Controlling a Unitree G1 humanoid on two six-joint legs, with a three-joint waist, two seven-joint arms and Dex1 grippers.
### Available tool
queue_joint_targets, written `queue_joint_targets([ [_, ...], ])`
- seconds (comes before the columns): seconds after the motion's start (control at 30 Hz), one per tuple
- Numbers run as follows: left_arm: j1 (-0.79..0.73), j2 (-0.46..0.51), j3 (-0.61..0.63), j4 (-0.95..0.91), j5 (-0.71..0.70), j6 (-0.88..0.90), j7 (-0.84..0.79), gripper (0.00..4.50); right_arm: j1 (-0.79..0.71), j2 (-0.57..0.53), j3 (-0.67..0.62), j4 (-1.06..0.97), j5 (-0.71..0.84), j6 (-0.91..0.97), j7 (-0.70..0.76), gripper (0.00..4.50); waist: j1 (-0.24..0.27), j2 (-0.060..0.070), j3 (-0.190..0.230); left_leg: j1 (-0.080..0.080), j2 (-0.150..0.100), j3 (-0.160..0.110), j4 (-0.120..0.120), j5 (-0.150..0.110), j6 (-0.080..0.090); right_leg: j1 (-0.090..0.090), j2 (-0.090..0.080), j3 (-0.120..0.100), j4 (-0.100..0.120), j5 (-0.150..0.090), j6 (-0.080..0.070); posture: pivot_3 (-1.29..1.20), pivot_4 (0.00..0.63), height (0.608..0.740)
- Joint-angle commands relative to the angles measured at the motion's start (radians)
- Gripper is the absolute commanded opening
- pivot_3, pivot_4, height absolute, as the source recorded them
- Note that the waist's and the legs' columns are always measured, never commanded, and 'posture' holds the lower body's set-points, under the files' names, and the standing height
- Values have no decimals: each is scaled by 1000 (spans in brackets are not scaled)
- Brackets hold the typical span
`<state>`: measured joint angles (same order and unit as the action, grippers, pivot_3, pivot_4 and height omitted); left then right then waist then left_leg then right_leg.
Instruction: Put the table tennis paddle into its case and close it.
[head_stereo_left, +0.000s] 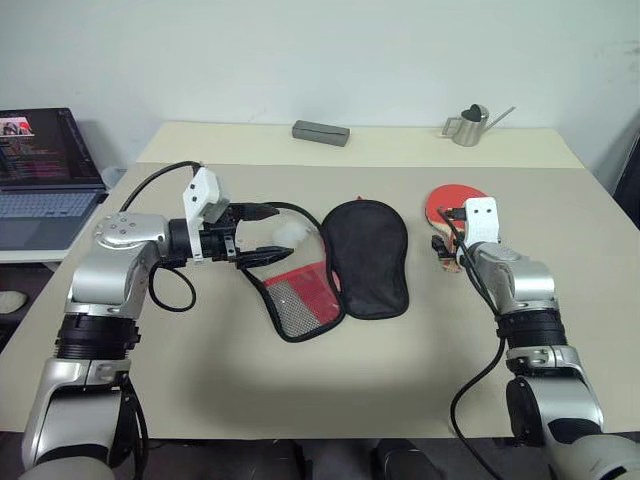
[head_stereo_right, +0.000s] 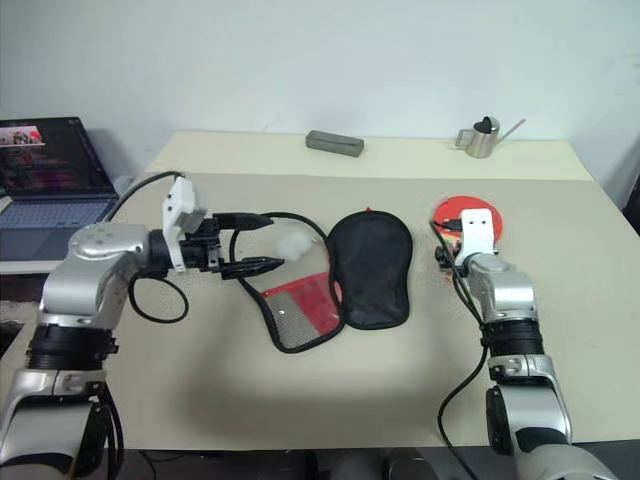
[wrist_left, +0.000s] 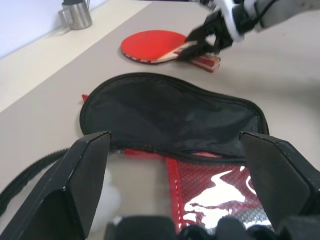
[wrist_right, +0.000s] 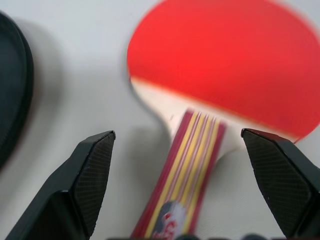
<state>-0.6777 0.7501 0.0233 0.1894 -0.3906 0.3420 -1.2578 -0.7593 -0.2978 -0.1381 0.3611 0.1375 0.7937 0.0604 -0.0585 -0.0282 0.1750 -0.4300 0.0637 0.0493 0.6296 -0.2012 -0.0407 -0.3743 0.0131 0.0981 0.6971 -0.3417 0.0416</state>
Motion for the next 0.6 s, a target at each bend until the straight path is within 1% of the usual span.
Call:
queue_joint_targets([
  [0.03,-37,8,-4,-29,1,-17,-19,4500,-11,9,-39,17,-2,-4,-41,4435,1,0,0,0,0,0,0,0,0,0,0,0,0,0,0,0,150,740],
  [0.27,-76,-3,-26,-4,14,-30,-39,4500,-4,25,-71,23,-6,-10,-107,4435,1,-1,-1,0,0,0,0,0,0,0,0,-1,0,0,0,0,150,740],
  [0.5,-91,-12,-33,11,23,-41,-49,4500,39,81,-94,-116,13,100,-161,4435,-1,0,-1,0,0,-1,0,0,0,0,0,0,0,0,0,0,150,740],
  [0.6,-96,-14,-37,18,24,-45,-53,4500,40,103,-89,-130,12,110,-166,4435,-2,0,-1,0,0,-1,0,0,0,0,1,0,1,0,0,0,150,740],
])
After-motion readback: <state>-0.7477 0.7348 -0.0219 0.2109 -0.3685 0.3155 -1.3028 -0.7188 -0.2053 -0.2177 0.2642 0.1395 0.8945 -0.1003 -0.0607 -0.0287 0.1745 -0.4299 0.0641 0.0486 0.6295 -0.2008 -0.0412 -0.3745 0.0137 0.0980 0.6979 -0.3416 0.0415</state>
